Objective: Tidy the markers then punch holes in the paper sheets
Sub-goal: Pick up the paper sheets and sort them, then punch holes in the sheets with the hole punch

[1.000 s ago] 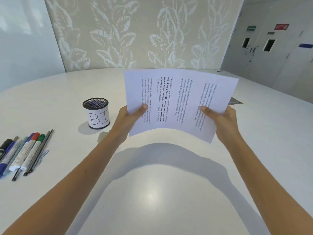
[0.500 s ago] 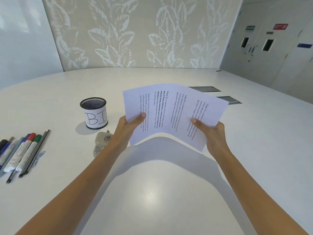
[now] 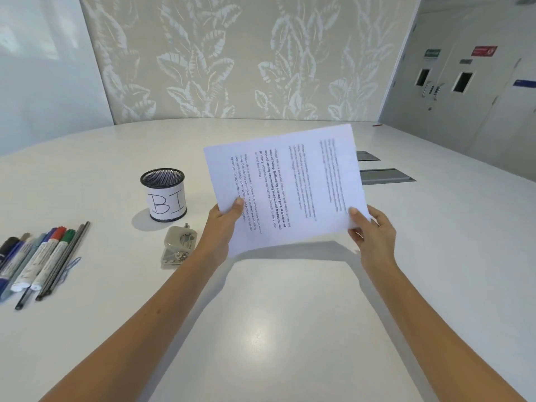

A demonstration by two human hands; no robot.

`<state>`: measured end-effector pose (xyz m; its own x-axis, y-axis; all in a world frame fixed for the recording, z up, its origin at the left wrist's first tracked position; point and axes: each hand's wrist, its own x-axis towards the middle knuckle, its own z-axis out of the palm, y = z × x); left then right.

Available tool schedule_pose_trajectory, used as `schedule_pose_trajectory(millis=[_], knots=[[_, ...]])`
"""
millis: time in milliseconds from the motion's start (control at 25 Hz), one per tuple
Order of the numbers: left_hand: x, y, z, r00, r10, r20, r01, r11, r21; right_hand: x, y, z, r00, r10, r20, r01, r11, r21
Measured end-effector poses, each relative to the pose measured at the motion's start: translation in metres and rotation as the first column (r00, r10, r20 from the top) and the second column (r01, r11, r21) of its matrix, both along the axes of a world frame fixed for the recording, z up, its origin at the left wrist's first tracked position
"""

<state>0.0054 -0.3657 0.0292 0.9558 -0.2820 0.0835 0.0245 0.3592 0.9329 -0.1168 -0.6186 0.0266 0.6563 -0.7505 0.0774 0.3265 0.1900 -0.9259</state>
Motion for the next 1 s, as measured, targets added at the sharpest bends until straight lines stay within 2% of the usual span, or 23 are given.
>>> schedule_pose_trajectory(millis=[80, 240, 400, 600, 680, 760, 800, 880, 960, 1000], knots=[[-0.006, -0.003, 0.004, 0.999, -0.017, -0.043, 0.014, 0.997, -0.077, 0.002, 0.004, 0.009, 0.998, 0.050, 0.042, -0.053, 0.996, 0.077], [-0.024, -0.015, 0.008, 0.990, -0.122, -0.066, 0.105, 0.969, -0.222, 0.013, 0.038, 0.018, 0.976, 0.216, 0.036, -0.217, 0.976, 0.013], [-0.039, -0.028, 0.004, 0.980, -0.161, -0.115, 0.122, 0.950, -0.288, 0.026, 0.072, 0.015, 0.984, 0.178, 0.006, -0.178, 0.984, -0.022], [-0.038, -0.007, 0.009, 0.990, -0.059, -0.126, 0.034, 0.980, -0.194, 0.031, 0.078, 0.010, 0.995, 0.067, -0.070, -0.072, 0.994, -0.083], [-0.028, 0.015, 0.016, 1.000, 0.017, -0.024, -0.019, 0.996, -0.090, 0.030, 0.072, 0.009, 0.996, 0.059, -0.074, -0.064, 0.995, -0.075], [-0.015, 0.043, 0.022, 0.972, 0.115, 0.203, -0.154, 0.970, 0.188, 0.029, 0.065, 0.007, 0.993, 0.049, -0.111, -0.057, 0.996, -0.067], [-0.007, 0.057, 0.022, 0.939, 0.127, 0.319, -0.244, 0.902, 0.357, 0.028, 0.061, 0.005, 0.989, 0.042, -0.139, -0.051, 0.996, -0.067], [0.010, 0.081, 0.020, 0.913, 0.099, 0.395, -0.364, 0.633, 0.683, 0.026, 0.056, -0.002, 0.980, 0.046, -0.192, -0.061, 0.995, -0.074], [0.024, 0.100, 0.015, 0.956, 0.080, 0.282, -0.293, 0.328, 0.898, 0.024, 0.055, -0.009, 0.965, 0.085, -0.248, -0.114, 0.988, -0.105], [0.027, 0.107, 0.014, 0.979, 0.090, 0.185, -0.202, 0.245, 0.948, 0.022, 0.056, -0.012, 0.956, 0.108, -0.274, -0.149, 0.980, -0.132]])
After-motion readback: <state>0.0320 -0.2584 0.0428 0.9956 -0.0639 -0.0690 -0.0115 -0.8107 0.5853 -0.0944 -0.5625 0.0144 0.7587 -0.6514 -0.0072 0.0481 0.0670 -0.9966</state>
